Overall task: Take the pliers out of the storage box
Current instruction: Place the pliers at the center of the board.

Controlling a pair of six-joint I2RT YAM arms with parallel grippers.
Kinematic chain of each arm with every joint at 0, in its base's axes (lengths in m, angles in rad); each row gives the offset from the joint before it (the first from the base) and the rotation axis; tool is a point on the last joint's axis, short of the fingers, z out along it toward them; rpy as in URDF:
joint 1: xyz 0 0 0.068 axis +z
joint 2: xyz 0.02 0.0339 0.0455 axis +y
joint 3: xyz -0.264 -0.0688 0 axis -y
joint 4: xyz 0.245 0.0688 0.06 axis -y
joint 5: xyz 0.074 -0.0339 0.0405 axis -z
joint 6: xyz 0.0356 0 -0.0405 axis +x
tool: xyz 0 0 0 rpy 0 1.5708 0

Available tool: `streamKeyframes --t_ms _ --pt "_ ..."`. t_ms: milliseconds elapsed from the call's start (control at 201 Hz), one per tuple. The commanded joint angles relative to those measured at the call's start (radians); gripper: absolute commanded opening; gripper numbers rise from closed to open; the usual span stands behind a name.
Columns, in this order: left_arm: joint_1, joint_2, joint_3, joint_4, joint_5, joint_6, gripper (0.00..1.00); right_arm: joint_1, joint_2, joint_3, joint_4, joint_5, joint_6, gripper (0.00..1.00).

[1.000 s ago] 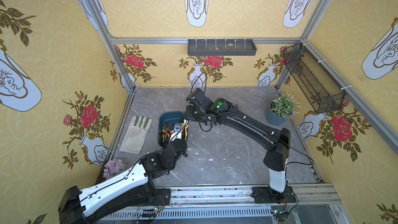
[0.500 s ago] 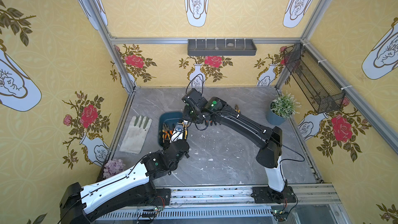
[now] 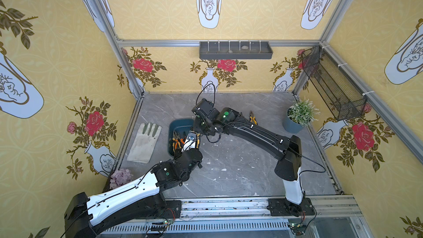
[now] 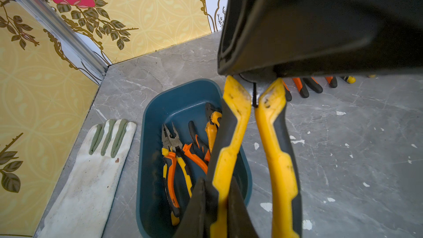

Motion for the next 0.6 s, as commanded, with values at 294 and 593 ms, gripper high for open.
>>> streamKeyframes --t_ms 294,593 --pt "0.003 -0.016 0.024 0.038 -0.039 -0.034 0.81 -0.002 -0.02 -0.04 0.037 -0.032 -0.03 0.0" --pt "0.002 -0.058 0.03 -0.012 -0.018 -0.063 0.99 -0.092 -0.098 -0.155 0.005 0.026 -0.116 0.0"
